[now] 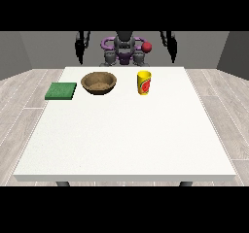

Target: Pick the cup and pour the ball into the bowl, then pick the bowl and place it on the pad

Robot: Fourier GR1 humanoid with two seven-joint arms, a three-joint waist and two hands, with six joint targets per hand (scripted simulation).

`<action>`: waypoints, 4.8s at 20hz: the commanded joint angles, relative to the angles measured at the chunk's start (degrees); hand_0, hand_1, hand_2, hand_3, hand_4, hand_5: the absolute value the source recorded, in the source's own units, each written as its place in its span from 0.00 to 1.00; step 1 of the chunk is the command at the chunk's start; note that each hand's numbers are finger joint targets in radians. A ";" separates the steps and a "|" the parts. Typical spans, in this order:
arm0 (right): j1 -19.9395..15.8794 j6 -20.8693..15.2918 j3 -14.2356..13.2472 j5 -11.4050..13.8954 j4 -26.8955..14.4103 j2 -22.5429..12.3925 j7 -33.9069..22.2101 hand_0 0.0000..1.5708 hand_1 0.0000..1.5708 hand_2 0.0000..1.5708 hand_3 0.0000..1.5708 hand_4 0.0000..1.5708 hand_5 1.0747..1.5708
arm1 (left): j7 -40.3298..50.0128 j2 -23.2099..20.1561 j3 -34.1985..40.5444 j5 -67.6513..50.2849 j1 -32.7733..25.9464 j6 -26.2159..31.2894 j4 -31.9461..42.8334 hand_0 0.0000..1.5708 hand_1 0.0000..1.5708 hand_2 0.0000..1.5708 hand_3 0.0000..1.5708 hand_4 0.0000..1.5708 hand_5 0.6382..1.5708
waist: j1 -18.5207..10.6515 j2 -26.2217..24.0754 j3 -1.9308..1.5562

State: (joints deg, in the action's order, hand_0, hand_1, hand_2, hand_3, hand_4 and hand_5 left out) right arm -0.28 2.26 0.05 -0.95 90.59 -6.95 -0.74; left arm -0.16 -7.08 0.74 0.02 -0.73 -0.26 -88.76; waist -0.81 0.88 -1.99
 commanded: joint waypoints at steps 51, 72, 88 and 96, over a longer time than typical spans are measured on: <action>-16.35 9.39 -18.02 -13.70 -9.74 -10.58 7.16 0.00 0.00 0.00 0.00 0.08 1.00 | -27.69 7.02 2.48 -1.23 24.96 -13.39 32.88 0.00 0.00 0.00 0.00 0.00 0.86 | 5.98 9.70 1.99; -18.08 12.00 -18.56 -18.09 -15.06 -14.66 -5.39 0.00 0.00 0.00 0.12 0.17 0.99 | -6.54 6.97 -15.27 32.83 37.28 -42.77 46.48 0.83 0.83 1.00 1.00 0.73 0.98 | 9.43 -5.82 1.74; -19.19 15.00 -21.48 -19.27 -23.76 -17.06 -1.91 0.00 0.00 0.00 0.11 0.28 1.00 | 27.24 7.08 -36.51 60.91 51.33 -30.24 55.37 0.20 0.20 1.00 0.89 0.63 0.99 | 7.24 -7.34 1.94; -15.97 12.51 -20.95 -17.45 -24.00 -14.40 0.89 0.00 0.00 0.00 0.21 0.28 1.00 | 31.09 7.07 -38.57 69.33 53.08 -23.67 52.82 0.00 0.00 1.00 0.90 0.48 0.97 | 3.71 -8.37 1.96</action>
State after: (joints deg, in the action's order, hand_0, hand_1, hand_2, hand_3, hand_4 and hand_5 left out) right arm -17.39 15.68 -20.69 -19.12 67.17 -22.23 -1.98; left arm 28.85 -0.18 -36.88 65.32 50.97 -26.56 -34.78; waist 4.51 -7.81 -0.03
